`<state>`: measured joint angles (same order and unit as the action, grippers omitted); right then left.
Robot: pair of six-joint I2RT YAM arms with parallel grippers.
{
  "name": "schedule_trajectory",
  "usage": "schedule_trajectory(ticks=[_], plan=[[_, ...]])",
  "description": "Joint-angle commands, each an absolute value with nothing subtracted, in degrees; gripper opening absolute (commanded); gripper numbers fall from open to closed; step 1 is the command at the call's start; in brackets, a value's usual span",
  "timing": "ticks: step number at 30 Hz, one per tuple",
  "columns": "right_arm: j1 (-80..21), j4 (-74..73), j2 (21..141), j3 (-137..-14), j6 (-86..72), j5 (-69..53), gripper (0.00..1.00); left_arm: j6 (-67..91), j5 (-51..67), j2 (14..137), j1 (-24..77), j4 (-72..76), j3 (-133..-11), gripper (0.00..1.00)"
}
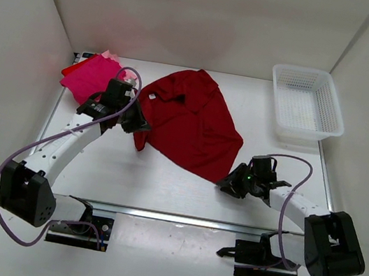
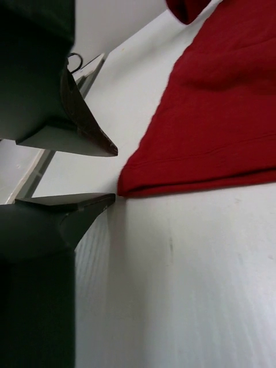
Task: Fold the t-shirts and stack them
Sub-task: Flatten out the crumpled T-shirt at the center of the board.
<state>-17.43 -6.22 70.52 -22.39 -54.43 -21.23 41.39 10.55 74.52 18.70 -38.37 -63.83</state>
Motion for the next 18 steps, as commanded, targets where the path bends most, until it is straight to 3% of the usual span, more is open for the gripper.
schedule_trajectory(ticks=[1,10,18], plan=[[-17.0,-4.3,73.0,-21.8,-57.0,-13.5,0.29,41.0,10.8,71.8,19.2,-37.6,-64.2,0.00],[-15.1,-3.2,75.9,-21.2,-59.3,-11.0,0.28,41.0,10.6,72.6,19.6,-37.7,-65.3,0.00],[-17.3,-7.4,75.3,-25.4,-56.6,-9.1,0.05,40.6,10.2,73.0,19.9,-38.1,-67.5,0.00]])
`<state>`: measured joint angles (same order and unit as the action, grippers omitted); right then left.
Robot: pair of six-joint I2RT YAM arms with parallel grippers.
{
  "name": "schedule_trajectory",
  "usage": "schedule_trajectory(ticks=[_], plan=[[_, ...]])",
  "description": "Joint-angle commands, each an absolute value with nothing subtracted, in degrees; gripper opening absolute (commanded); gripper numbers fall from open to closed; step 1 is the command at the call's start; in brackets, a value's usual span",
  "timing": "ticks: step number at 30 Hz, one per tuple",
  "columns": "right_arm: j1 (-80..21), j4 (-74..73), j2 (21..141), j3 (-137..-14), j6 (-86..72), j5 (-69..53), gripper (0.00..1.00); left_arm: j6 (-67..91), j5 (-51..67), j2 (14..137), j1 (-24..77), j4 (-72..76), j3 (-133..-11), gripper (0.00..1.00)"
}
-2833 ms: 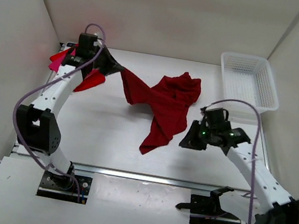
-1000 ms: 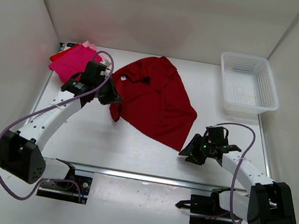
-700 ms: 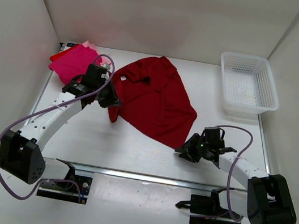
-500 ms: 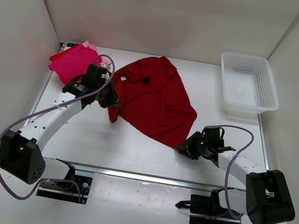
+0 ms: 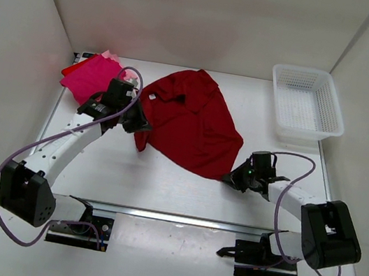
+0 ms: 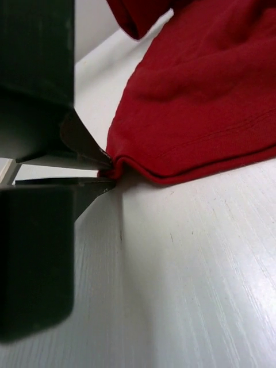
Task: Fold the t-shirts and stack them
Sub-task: Flatten out the crumpled T-shirt at the center of the board.
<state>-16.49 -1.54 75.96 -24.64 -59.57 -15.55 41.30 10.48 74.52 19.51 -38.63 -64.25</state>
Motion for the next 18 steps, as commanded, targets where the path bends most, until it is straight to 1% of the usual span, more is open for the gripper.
schedule_trajectory(ticks=[1,3,5,7,9,10,12,13,14,15,16,17,18], plan=[[-16.9,-8.1,74.4,-25.8,-56.2,-9.6,0.01,40.5,9.8,73.1,20.0,-38.4,-67.8,0.00],[-16.5,-10.2,71.4,-27.5,-54.3,-9.0,0.00,40.3,9.9,73.5,20.1,-38.8,-69.2,0.00],[-16.1,-16.5,68.6,-30.8,-51.2,-9.0,0.00,40.3,10.0,74.0,19.9,-38.8,-71.9,0.00],[-17.6,-23.9,63.7,-36.9,-46.1,-6.6,0.00,39.9,9.4,74.6,19.5,-39.8,-75.7,0.00],[-18.9,-31.7,60.1,-47.5,-42.7,-2.9,0.00,39.4,8.7,75.1,18.6,-40.9,-82.8,0.00],[-18.5,-36.9,58.8,-50.7,-39.8,-2.3,0.00,39.1,8.2,75.1,18.0,-42.2,-85.1,0.00],[-17.5,-43.4,57.7,-64.9,-36.7,-0.1,0.00,38.4,6.0,76.6,15.7,-44.3,-97.4,0.00],[-16.4,-47.9,59.0,-73.2,-33.8,-0.2,0.00,38.1,4.0,78.2,14.9,-46.1,-100.5,0.00],[-14.7,-51.9,60.5,-82.5,-30.6,2.3,0.00,37.8,2.4,78.9,14.4,-46.9,-108.4,0.00],[-14.2,-53.9,61.6,-87.5,-29.3,3.9,0.00,38.1,2.1,80.1,13.1,-46.9,-115.0,0.00],[-13.9,-58.1,64.7,-98.3,-26.7,5.6,0.00,39.1,3.3,81.6,11.3,-47.0,-120.4,0.00],[-13.4,-62.1,66.3,-104.4,-24.5,6.5,0.00,39.9,4.6,82.2,10.0,-46.1,-123.1,0.00],[-12.9,-66.2,70.9,-116.5,-23.3,7.2,0.00,40.8,4.7,83.2,8.1,-45.8,-127.1,0.00]])
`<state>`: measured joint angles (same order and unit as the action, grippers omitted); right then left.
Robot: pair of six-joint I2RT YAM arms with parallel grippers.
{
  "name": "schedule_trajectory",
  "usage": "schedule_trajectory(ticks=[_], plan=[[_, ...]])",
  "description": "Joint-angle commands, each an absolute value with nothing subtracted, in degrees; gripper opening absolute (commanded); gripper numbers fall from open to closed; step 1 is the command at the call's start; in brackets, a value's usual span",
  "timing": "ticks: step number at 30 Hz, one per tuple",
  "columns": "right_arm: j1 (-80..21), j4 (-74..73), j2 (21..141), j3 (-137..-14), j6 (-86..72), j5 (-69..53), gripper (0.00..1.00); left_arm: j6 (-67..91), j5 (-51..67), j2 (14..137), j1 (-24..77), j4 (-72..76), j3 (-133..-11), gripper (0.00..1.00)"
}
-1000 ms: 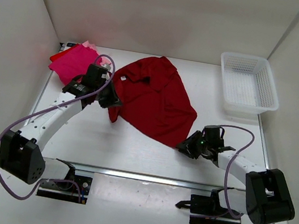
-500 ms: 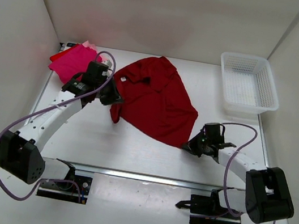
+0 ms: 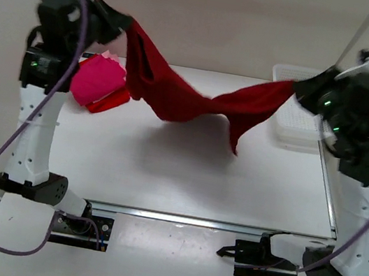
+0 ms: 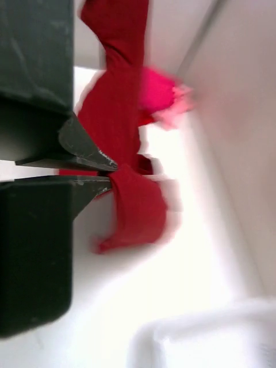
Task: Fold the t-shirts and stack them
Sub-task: Flatten out the crumpled T-shirt at the center of the board.
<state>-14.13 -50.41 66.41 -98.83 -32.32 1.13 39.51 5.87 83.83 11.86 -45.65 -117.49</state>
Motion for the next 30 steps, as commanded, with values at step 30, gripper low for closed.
schedule_trajectory(ticks=[30], plan=[[8.0,-21.2,110.5,-151.0,-45.9,-31.0,0.00,47.7,11.9,103.3,-7.3,-31.8,-144.0,0.00]])
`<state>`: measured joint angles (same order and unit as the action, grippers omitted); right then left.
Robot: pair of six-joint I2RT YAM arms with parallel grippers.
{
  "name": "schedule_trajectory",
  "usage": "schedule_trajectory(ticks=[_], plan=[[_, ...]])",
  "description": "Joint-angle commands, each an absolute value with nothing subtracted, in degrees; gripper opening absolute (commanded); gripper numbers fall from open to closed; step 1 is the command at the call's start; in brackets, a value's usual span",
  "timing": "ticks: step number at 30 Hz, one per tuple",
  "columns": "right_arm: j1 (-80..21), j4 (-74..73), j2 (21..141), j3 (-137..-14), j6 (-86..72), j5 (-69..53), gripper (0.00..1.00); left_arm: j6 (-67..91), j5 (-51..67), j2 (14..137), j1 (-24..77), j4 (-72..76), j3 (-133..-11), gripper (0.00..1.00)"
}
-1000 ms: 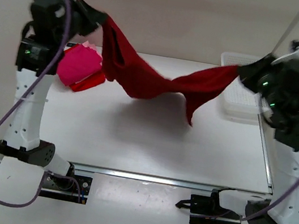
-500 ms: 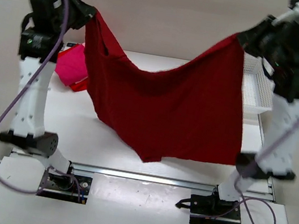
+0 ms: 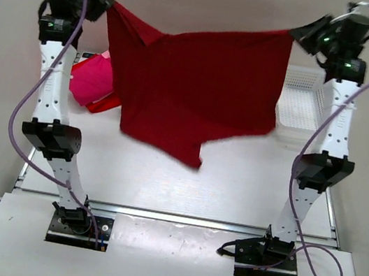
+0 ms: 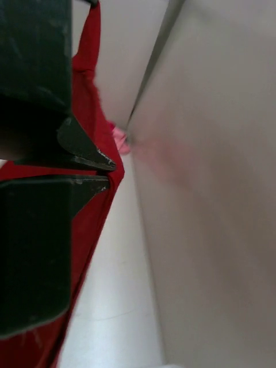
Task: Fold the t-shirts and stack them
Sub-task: Flatten out the crumpled T-shirt at the center of the board.
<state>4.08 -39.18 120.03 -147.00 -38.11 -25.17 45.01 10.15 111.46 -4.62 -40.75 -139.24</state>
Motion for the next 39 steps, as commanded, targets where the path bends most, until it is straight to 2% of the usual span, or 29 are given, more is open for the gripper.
schedule_trajectory(ticks=[1,6,11,13,18,21,26,30,35,39], plan=[[9.5,-18.6,110.0,-150.2,-47.9,-32.9,0.00,48.4,11.7,102.1,-8.3,-29.7,-142.7,0.00],[12.5,-17.1,110.5,-151.1,-50.3,-36.3,0.00,49.8,12.8,101.8,-9.7,-23.6,-142.5,0.00],[11.3,-31.9,114.1,-155.8,-42.7,-38.8,0.00,43.6,9.6,100.8,-6.5,-30.4,-139.9,0.00],[10.5,-41.1,117.9,-161.4,-38.4,-37.5,0.00,41.1,8.0,98.0,-5.2,-32.9,-133.3,0.00],[4.5,-67.0,119.7,-161.7,-23.1,-28.6,0.00,36.9,0.1,89.1,-1.2,-37.3,-115.5,0.00],[1.7,-77.0,121.4,-161.5,-21.7,-24.4,0.00,36.6,-3.7,82.3,1.9,-40.8,-101.4,0.00],[1.3,-77.2,113.7,-144.7,-21.7,-24.7,0.00,37.8,-3.2,70.2,4.6,-43.5,-77.7,0.00],[-1.1,-77.2,105.5,-127.0,-20.9,-22.9,0.00,37.7,-2.9,63.3,5.4,-45.6,-68.8,0.00],[-5.3,-73.9,100.5,-118.1,-21.1,-17.1,0.00,38.3,-0.6,58.4,6.6,-47.2,-58.3,0.00],[-3.5,-58.3,86.5,-87.3,-22.7,-21.8,0.00,39.7,3.5,57.5,7.1,-45.7,-53.8,0.00]])
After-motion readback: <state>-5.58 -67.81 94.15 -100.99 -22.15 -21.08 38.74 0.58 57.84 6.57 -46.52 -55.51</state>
